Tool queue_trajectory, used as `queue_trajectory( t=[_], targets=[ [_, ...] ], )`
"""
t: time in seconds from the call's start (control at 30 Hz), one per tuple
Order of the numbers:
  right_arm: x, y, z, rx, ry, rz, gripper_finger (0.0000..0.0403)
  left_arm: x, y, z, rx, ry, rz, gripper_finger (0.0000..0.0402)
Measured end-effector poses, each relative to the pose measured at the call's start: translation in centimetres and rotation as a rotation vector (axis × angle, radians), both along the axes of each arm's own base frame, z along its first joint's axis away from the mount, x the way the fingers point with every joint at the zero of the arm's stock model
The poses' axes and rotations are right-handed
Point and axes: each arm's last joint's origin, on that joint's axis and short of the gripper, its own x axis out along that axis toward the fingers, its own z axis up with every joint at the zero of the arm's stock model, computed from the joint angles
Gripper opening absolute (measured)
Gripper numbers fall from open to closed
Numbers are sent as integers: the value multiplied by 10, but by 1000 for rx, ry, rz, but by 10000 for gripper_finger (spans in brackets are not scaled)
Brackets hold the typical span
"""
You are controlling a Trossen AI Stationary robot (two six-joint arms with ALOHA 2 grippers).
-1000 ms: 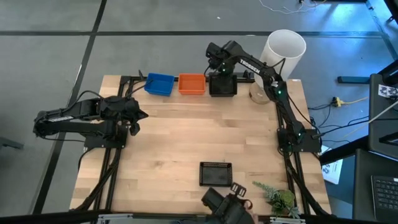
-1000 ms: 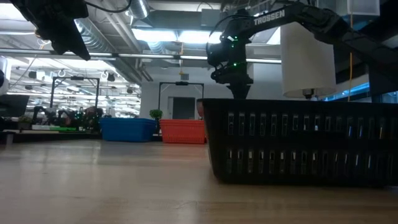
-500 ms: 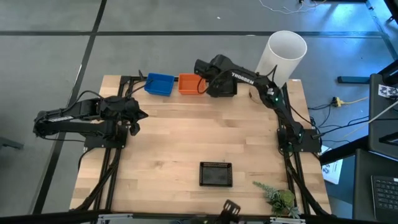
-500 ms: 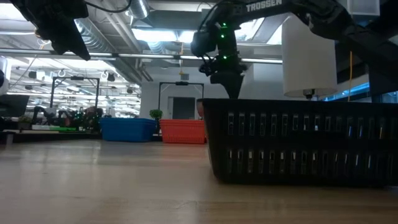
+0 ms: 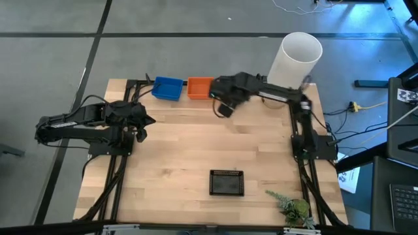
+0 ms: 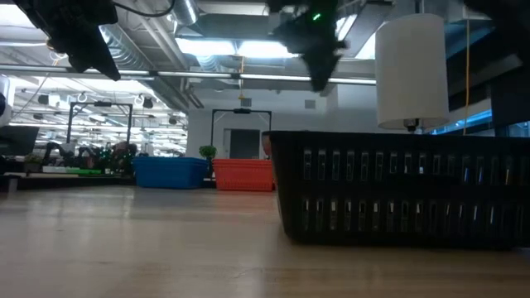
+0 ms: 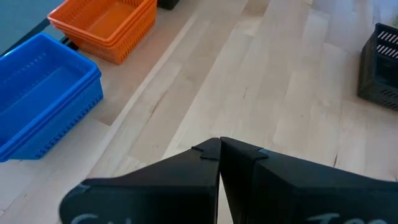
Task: Stack baskets by color
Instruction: Stack the middle black bin on the top black bin
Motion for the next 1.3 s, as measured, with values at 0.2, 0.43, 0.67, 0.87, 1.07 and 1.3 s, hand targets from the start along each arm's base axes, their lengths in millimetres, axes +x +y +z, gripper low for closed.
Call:
queue_trajectory(
  t=[0.2,0.43,0.67,0.87,1.07,1.3],
  targets=[
    [-49,56,-17,-147,-83,-211,145,0,1,0,11,1,18,0],
    [-56,79,-84,-260,-368,-366,145,0,1,0,15,-2,49,0],
    [-59,22,-114,-329,-477,-561,145,0,1,0,15,-2,49,0],
    [-54,-22,-112,-269,-610,-643,145,0,1,0,15,-2,49,0],
    [-57,-39,-111,-251,-635,-683,145,0,1,0,15,-2,49,0],
    [-61,-46,-128,-337,-549,-714,145,0,1,0,15,-2,49,0]
  ],
)
